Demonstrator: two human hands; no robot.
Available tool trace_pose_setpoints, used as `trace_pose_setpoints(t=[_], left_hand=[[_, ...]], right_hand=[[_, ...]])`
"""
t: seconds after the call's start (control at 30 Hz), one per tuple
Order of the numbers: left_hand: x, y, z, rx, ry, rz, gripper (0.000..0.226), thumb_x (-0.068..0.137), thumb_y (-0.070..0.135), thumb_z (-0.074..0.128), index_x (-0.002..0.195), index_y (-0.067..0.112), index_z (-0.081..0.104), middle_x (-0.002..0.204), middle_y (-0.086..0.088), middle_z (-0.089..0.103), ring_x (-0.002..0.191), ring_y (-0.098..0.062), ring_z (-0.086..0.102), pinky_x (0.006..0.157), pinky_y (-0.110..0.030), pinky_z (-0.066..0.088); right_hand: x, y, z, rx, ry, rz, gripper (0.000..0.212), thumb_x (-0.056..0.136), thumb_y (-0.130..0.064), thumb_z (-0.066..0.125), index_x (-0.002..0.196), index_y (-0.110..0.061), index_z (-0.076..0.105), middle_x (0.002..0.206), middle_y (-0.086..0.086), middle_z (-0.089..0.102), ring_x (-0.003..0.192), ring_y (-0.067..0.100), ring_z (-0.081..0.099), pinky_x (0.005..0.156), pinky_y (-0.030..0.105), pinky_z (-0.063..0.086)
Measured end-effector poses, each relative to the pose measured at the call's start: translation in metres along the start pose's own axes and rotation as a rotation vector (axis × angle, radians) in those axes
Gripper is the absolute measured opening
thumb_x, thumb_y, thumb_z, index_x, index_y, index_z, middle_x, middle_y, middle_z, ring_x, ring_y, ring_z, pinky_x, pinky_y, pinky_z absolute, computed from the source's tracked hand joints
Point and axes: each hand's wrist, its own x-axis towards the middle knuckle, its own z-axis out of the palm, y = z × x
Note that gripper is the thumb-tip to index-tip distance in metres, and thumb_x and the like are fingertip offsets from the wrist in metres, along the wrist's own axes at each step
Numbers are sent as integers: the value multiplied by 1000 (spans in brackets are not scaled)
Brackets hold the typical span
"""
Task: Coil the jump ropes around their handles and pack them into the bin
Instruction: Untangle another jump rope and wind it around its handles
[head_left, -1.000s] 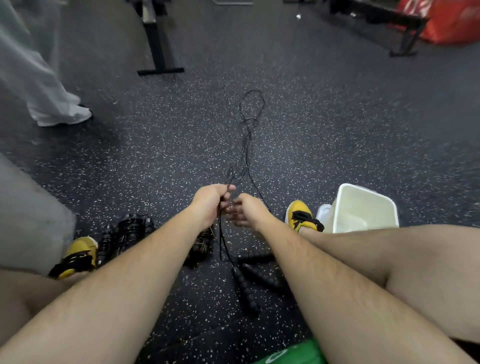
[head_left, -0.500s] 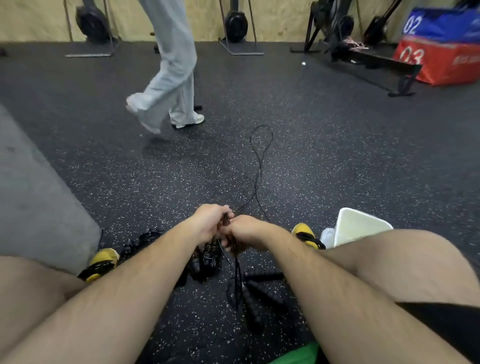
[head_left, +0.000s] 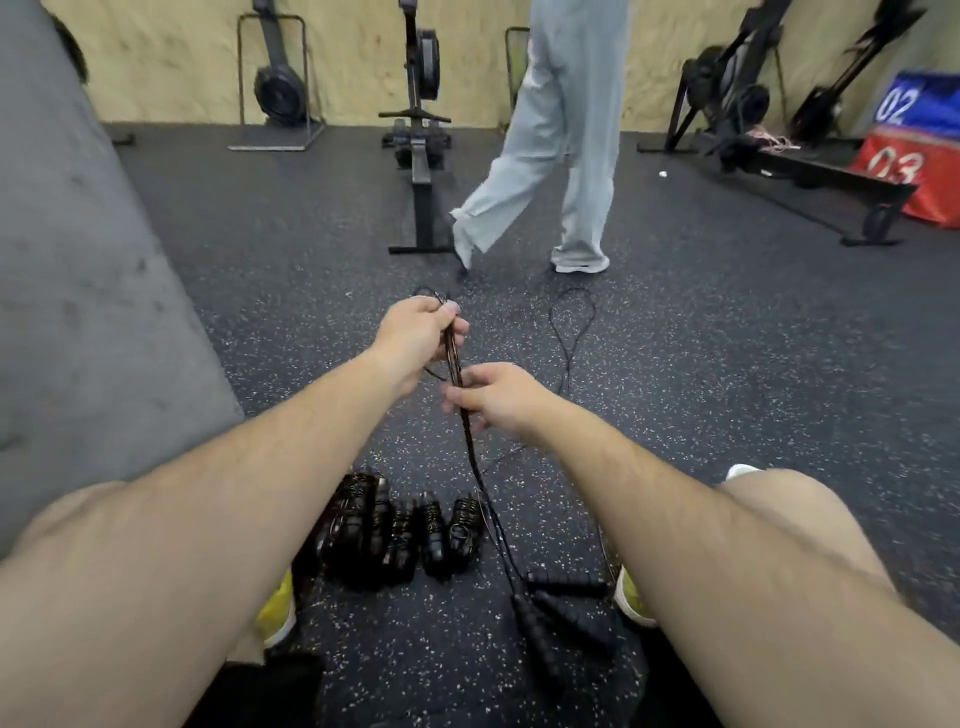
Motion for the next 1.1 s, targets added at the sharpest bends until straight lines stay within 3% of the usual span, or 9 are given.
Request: trace_pose_setpoints(t=[0.17, 0.27, 0.37, 0.47, 0.6, 0.73, 0.83, 0.97, 1.1], left_hand=[[3, 25, -9, -94, -2, -2, 29, 107, 35, 45, 102, 14, 64, 94, -5, 71, 76, -20, 65, 61, -30, 52], [-18, 14, -13, -118, -189, -127, 42, 108, 45, 35, 105, 14, 63, 91, -8, 71, 79, -22, 70, 73, -35, 56], [-32, -3, -20, 84, -359, -87, 28, 108, 27, 44, 120, 8, 60, 108, -12, 75, 103, -28, 73, 89, -40, 57], [-27, -7, -25, 155, -233, -1, 14, 104, 9, 52, 113, 4, 62, 98, -12, 76, 96, -29, 74, 82, -36, 59], [-13, 2, -30, 179, -85, 99, 16, 103, 10, 53, 107, 7, 68, 88, -4, 75, 78, -16, 74, 70, -29, 59], [-5, 6, -27, 88, -20, 94, 18, 104, 11, 51, 108, 3, 67, 91, -8, 72, 77, -16, 72, 71, -30, 61], [-1, 5, -26, 71, -12, 119, 18, 104, 15, 51, 107, 7, 68, 94, -7, 72, 81, -15, 71, 76, -31, 58], [-1, -6, -35, 113, 18, 74, 33, 107, 26, 42, 111, 11, 71, 107, -9, 75, 95, -24, 71, 83, -35, 59], [-26, -38, -36, 167, -176, -91, 27, 105, 20, 45, 117, 10, 67, 107, -8, 76, 106, -28, 71, 97, -45, 52]], right_hand=[[25, -36, -9, -11, 200, -164, 10, 97, -15, 62, 99, -14, 71, 86, 1, 73, 69, 10, 64, 56, 25, 52], [43, -54, -19, 21, 291, -191, 13, 95, -21, 65, 89, -14, 74, 84, 3, 74, 63, 19, 62, 56, 30, 52], [52, -66, -28, 11, 295, -201, 18, 95, -21, 65, 81, -12, 73, 85, 3, 77, 58, 16, 57, 60, 32, 51], [56, -70, -29, 65, 256, -221, 18, 97, -21, 61, 89, -10, 73, 90, 8, 76, 69, 14, 61, 69, 36, 57], [51, -47, -22, 90, 128, -97, 16, 89, -9, 58, 96, -9, 72, 87, 8, 70, 80, 20, 62, 78, 44, 58], [37, -12, 2, -103, -148, -39, 21, 88, -8, 67, 108, -17, 66, 100, -6, 70, 80, 12, 64, 72, 29, 59], [40, -16, 13, -174, -46, -96, 5, 94, -16, 65, 91, -15, 68, 88, -2, 74, 68, 15, 63, 69, 30, 56], [49, -27, 8, -216, 126, -166, 17, 92, -22, 69, 80, -11, 69, 78, 10, 75, 57, 14, 65, 62, 30, 58], [59, -42, -3, -86, 217, -218, 27, 92, -21, 69, 72, -3, 67, 70, 6, 73, 53, 15, 60, 60, 33, 57]])
